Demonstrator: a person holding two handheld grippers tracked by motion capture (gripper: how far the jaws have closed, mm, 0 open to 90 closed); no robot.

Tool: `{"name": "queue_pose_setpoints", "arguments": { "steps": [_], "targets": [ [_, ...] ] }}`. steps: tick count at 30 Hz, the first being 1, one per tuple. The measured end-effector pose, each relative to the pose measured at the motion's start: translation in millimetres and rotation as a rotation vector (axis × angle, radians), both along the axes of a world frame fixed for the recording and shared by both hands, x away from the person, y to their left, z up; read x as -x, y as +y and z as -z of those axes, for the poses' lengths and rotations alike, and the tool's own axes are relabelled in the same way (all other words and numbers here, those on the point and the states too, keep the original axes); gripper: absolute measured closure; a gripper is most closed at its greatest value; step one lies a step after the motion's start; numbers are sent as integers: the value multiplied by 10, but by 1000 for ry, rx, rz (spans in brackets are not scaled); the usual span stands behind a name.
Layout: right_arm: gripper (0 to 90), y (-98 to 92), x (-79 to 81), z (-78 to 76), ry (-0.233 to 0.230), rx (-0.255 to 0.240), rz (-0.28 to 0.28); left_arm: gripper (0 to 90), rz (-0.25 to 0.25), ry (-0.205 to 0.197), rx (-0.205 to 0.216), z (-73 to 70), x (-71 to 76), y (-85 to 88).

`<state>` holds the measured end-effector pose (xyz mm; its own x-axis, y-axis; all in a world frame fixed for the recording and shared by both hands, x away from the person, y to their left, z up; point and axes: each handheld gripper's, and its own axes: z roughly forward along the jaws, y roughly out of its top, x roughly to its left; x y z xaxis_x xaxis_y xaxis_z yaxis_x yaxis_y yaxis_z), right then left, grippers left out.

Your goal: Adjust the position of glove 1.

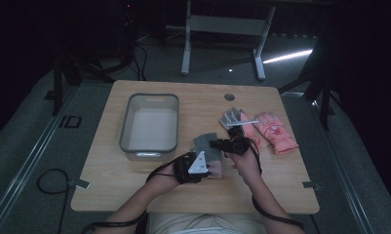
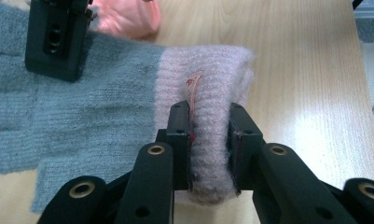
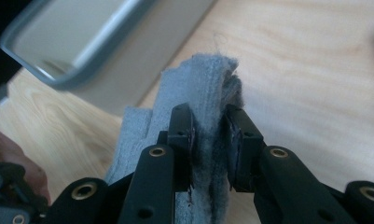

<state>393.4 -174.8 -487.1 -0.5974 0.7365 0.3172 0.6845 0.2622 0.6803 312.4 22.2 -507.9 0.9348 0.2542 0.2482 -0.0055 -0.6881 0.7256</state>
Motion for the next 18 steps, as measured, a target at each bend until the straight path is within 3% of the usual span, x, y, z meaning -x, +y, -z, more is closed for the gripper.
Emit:
{"name": "queue_pose_setpoints", "arguments": {
  "steps": [8, 18],
  "targets": [
    [745, 40, -103, -325, -58, -32, 4, 741, 16, -42, -44, -314, -170, 83],
    [745, 315, -282, -541, -104, -12, -20, 740, 7, -58, -75, -521, -365, 322]
  ]
}}
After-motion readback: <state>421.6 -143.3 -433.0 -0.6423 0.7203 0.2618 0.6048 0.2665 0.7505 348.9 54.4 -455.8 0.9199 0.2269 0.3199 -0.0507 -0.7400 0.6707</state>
